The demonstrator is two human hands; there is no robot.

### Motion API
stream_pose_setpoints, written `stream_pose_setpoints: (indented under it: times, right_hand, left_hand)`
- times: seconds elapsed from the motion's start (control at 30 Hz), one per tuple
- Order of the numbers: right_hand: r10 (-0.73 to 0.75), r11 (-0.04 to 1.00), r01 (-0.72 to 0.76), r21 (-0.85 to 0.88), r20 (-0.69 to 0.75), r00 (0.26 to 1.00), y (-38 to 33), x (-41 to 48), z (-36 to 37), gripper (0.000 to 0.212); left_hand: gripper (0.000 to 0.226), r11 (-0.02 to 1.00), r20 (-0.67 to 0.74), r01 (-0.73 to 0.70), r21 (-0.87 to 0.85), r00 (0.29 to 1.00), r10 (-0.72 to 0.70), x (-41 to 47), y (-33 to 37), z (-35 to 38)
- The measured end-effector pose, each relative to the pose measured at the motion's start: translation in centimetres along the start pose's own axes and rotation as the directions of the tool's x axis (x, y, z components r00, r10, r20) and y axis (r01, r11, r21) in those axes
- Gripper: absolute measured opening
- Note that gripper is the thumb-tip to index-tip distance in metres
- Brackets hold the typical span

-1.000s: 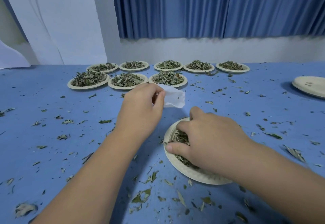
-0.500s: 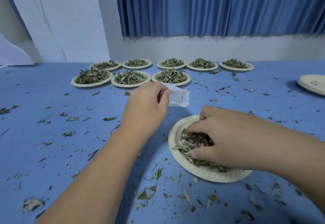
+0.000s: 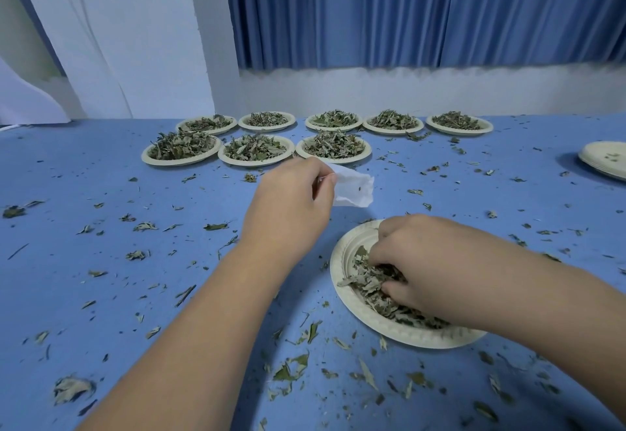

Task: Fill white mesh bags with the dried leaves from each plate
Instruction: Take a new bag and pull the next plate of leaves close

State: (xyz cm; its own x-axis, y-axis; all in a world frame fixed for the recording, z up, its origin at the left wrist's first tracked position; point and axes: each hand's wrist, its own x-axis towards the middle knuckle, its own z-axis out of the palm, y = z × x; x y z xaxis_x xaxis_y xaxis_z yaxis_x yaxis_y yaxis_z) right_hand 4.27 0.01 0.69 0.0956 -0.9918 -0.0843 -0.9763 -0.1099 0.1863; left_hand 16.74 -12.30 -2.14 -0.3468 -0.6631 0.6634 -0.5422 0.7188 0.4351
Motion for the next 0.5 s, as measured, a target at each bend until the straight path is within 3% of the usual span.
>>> stream_pose_setpoints:
  times: [0.17,0.5]
  right_hand:
    - [-0.015,0.998,0.019,0.065,-0.066,0.998,0.5,-0.2,-0.1,0.014]
    - [0.105,0.906,0.017,0.423,-0.266,0.958,3.4,-1.0,-0.5,0.022]
  left_hand:
    - [0.014,1.0,0.01,0.002,-0.01,1.0,-0.002,-0.1,0.3,-0.1]
    - [0.016,1.0,0.065,0.001,0.005,0.998,-0.002,-0.2,0.8,-0.3]
